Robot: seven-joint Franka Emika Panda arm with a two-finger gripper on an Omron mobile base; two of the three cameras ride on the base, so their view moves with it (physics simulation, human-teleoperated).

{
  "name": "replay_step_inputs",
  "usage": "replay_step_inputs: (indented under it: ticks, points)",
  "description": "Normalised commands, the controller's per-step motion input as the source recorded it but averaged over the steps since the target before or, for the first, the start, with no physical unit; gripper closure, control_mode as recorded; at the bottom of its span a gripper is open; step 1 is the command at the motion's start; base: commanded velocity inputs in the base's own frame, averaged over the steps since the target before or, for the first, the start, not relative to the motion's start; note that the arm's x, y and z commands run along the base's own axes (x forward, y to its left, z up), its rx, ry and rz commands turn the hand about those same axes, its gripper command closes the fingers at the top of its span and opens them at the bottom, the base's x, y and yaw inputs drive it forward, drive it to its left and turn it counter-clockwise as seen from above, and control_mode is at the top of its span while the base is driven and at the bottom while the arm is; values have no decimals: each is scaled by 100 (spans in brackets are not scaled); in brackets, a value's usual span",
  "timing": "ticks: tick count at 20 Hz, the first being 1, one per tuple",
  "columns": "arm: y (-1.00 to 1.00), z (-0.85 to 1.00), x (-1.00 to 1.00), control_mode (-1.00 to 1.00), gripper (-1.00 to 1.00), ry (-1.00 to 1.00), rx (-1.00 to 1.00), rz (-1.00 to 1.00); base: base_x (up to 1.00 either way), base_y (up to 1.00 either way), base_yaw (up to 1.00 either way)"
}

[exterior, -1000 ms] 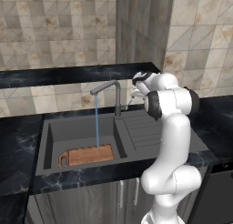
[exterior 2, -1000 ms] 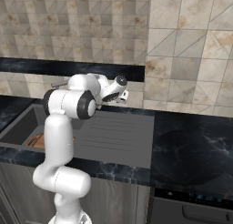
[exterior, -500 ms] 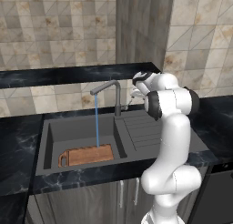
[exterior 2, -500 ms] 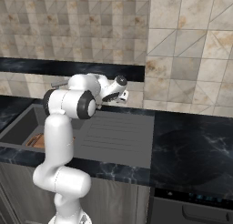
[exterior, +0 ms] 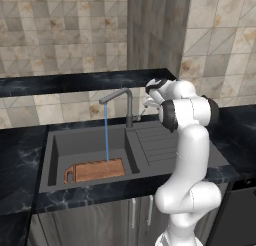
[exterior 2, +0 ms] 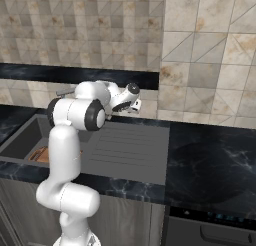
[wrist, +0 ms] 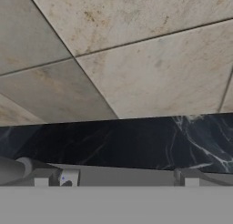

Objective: Turn on the sink faucet with hot water and rinse the cutting board for ten seconds, then turn off the faucet. Push the cutting board to reach the water if necessary.

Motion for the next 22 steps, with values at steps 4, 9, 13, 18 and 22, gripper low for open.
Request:
replay_step_inputs:
  ticks: [4,9,13,18,22]
  points:
    - [0,0,0,-100,-100,0,0,0,0,0,0]
    - [0,0,0,-100,-100,0,0,0,0,0,0]
    - [0,0,0,-100,-100,0,0,0,0,0,0]
    - [0,0,0,-100,-100,0,0,0,0,0,0]
    - [0,0,0,-100,-100,0,0,0,0,0,0]
